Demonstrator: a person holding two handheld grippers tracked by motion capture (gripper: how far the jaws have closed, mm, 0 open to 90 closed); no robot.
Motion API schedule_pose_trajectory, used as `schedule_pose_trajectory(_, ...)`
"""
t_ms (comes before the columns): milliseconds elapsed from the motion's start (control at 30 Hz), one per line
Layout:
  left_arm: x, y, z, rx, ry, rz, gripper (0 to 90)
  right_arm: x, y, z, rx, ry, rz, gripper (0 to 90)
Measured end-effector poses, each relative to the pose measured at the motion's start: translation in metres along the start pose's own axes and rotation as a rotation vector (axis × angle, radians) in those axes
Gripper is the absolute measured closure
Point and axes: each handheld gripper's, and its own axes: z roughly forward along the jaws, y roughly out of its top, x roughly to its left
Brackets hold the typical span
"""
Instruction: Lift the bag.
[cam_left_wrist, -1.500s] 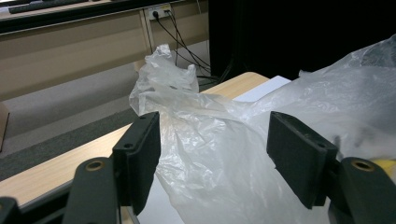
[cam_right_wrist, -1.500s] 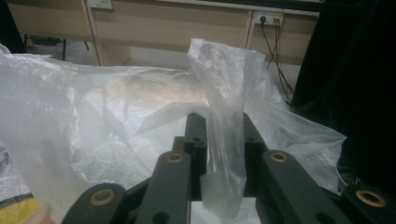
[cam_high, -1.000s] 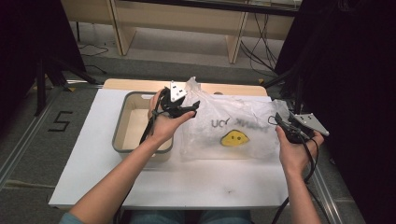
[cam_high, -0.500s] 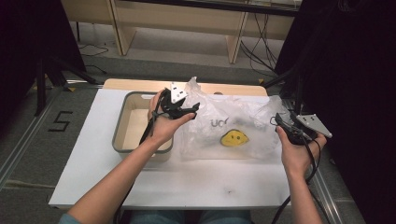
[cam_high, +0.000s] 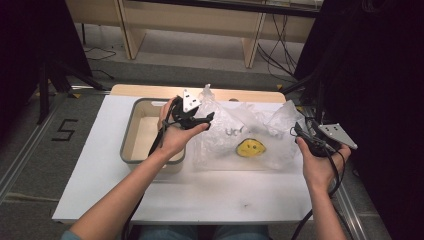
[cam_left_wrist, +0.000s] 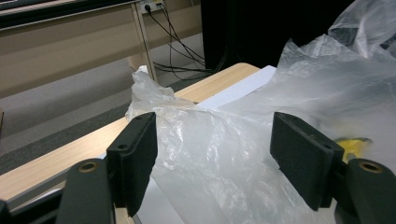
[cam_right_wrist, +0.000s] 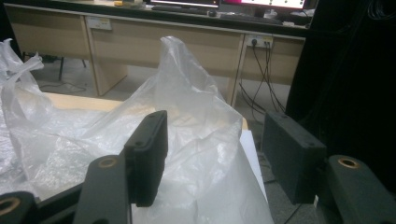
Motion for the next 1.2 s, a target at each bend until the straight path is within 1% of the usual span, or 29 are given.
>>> schedule_pose_trajectory(100,-0.001,-0.001,-0.002,0.006,-0.009,-0.003,31.8,0.0,0.0,-0.001,-0.001,0.006,-0.001,41.9)
schedule_pose_trajectory(267,-0.002,-0.002,-0.006,0.021,-0.028,0.004,31.6,0.001,0.0,-0.003,-0.003,0.02,-0.007,41.8)
schedule_pose_trajectory(333,-0.002,-0.002,-0.008,0.024,-0.037,-0.004,31.6,0.001,-0.001,-0.005,0.004,0.028,-0.011,41.7)
schedule_pose_trajectory(467,-0.001,-0.004,-0.013,0.035,-0.051,0.003,31.6,0.001,-0.002,-0.006,0.006,0.045,-0.007,41.6)
schedule_pose_trajectory(633,0.001,-0.007,-0.018,0.049,-0.071,-0.004,31.5,0.002,-0.003,-0.01,0.009,0.057,-0.013,41.5)
schedule_pose_trajectory(767,0.002,-0.009,-0.021,0.055,-0.076,-0.002,31.4,0.002,-0.004,-0.012,0.012,0.066,-0.02,41.5)
schedule_pose_trajectory(900,0.002,-0.011,-0.023,0.062,-0.09,0.005,31.4,0.003,-0.004,-0.015,0.012,0.075,-0.028,41.3)
schedule_pose_trajectory(933,0.001,-0.012,-0.024,0.066,-0.093,0.002,31.3,0.003,-0.004,-0.016,0.013,0.079,-0.026,41.3)
schedule_pose_trajectory(1200,0.0,-0.018,-0.03,0.085,-0.125,0.025,31.2,0.003,-0.009,-0.018,0.03,0.129,-0.038,40.5)
